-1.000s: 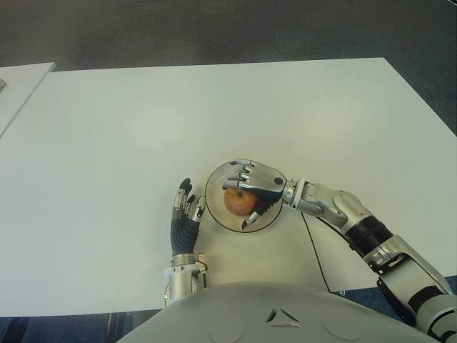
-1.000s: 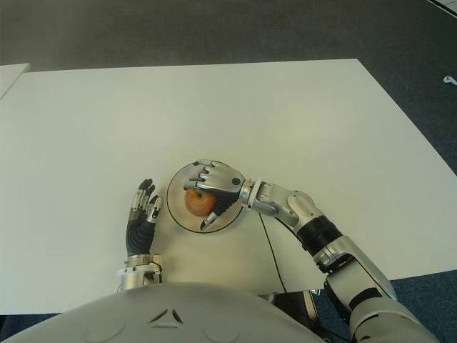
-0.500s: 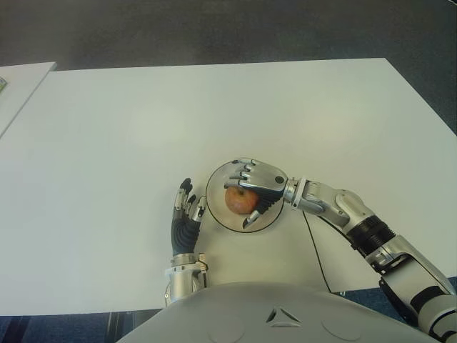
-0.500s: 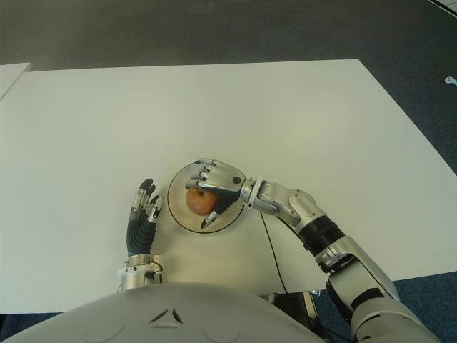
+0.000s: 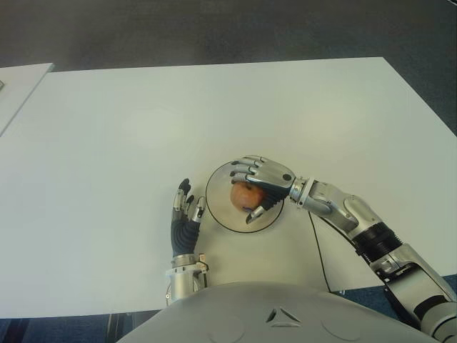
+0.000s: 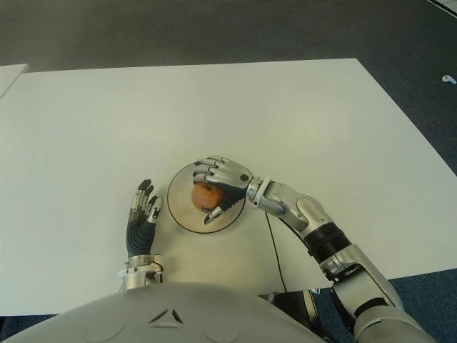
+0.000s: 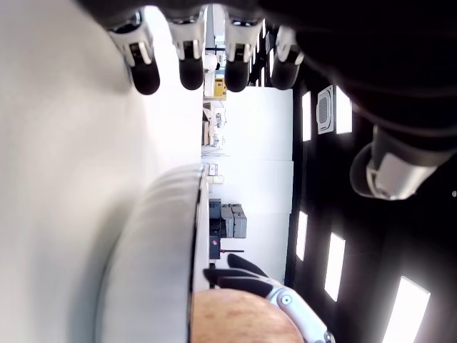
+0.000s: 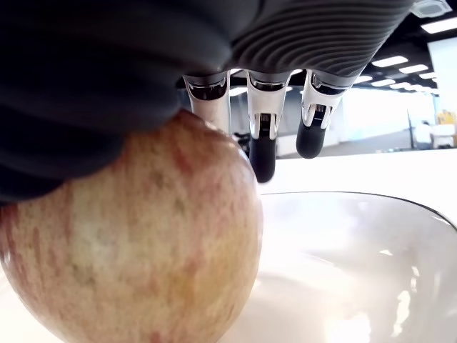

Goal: Put the apples into the plate.

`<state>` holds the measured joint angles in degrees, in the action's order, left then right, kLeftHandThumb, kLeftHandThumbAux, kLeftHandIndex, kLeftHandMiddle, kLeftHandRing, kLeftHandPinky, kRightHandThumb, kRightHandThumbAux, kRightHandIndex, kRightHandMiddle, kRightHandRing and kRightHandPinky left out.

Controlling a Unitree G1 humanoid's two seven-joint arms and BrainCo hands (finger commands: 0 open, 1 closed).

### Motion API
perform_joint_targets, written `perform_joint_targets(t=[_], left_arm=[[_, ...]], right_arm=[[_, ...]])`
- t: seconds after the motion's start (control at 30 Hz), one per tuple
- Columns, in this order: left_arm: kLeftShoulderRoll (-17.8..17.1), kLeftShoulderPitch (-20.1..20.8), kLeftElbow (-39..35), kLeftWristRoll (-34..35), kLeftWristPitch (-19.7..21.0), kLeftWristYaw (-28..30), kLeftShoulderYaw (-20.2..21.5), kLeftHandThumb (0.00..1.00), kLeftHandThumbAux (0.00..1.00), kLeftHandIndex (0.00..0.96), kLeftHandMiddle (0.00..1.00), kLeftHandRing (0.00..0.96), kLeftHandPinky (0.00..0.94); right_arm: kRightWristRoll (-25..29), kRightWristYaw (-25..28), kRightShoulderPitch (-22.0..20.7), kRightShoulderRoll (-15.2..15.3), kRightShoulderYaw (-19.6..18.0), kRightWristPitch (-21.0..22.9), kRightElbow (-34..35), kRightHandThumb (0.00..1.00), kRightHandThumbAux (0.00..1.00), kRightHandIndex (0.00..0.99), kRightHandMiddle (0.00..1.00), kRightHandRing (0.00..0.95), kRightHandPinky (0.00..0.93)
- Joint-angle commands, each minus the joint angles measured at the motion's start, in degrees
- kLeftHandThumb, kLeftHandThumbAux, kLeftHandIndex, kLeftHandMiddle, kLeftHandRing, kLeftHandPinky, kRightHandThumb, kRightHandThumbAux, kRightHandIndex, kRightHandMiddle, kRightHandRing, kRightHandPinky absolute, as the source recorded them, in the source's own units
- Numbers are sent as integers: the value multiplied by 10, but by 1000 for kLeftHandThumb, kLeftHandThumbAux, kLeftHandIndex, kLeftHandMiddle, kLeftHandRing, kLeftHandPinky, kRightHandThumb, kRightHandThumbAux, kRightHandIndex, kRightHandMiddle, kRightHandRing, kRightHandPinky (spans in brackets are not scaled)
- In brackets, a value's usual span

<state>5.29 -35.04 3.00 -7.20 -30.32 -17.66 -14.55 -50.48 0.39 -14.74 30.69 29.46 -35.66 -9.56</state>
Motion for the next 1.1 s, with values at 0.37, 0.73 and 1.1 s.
perform_joint_targets(t=[0.37,0.73,1.1], left_arm=[[32,5,22,2,14,-5,-6,56,440,0,0,0,10],[37,11,25,-2,31,-12,-5,52,436,0,0,0,0],[37,23,42,-3,20,-16,-4,40,414,0,0,0,0]], right_arm=[[109,35,15,-19,-35,5,-18,120,289,0,3,0,0],[151,86,12,-11,-42,5,-19,140,193,0,0,0,0],[159,80,13,-13,-52,-13,-27,110,179,0,0,0,0]])
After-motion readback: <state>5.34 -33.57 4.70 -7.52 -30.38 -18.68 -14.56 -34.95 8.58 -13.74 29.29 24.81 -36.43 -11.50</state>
